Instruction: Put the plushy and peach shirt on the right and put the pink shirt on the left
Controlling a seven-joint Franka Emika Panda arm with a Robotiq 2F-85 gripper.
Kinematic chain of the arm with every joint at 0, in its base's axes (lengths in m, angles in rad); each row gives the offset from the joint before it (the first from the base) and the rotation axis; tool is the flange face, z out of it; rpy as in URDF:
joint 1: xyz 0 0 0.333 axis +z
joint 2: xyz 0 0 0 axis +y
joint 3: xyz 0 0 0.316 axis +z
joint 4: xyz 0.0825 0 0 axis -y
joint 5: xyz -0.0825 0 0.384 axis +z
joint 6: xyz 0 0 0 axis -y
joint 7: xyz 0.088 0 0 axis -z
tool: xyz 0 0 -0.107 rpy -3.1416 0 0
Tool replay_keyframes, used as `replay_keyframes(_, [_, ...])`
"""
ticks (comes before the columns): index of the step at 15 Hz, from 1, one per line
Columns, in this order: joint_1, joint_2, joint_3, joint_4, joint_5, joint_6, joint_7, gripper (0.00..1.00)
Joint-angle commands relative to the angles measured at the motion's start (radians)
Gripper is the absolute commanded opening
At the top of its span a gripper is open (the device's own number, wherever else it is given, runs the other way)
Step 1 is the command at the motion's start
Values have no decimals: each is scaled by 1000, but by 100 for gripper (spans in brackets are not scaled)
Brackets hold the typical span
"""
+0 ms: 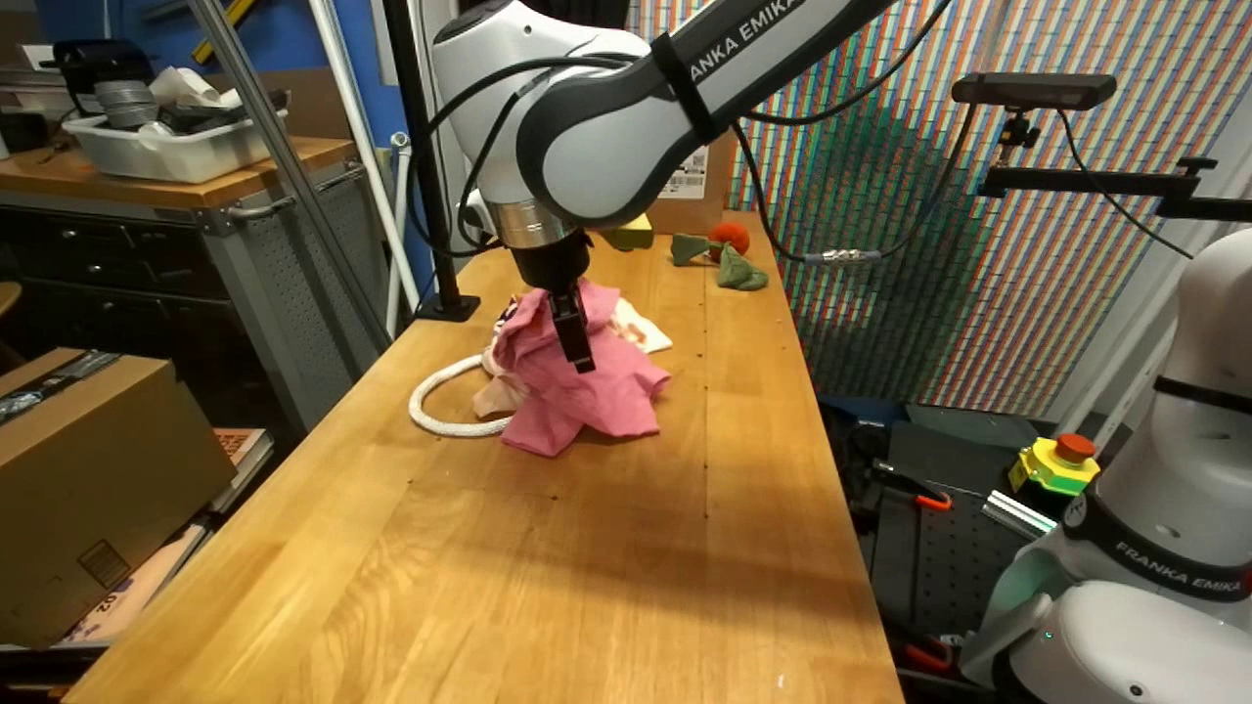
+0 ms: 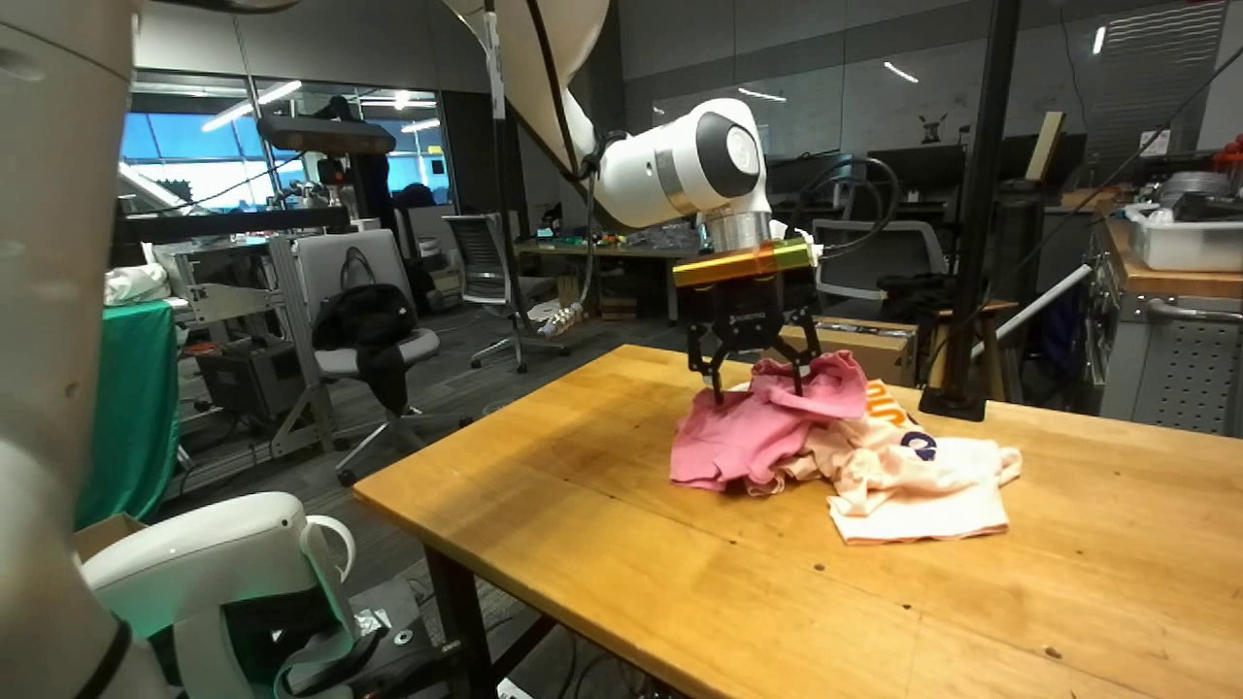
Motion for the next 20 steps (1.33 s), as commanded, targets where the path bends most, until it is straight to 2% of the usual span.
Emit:
replay_keyframes(1, [16, -27, -8, -57, -64, 65, 82, 100])
replay_keyframes(13, [27, -24, -23, -132, -165, 122, 258, 98])
replay_keyframes(14, [27, -24, -24, -135, -171, 122, 268, 74])
replay_keyframes(16, [27, -26, -23, -140, -173, 122, 280, 69])
replay_keyframes(20, [26, -30, -24, -147, -170, 120, 297, 38])
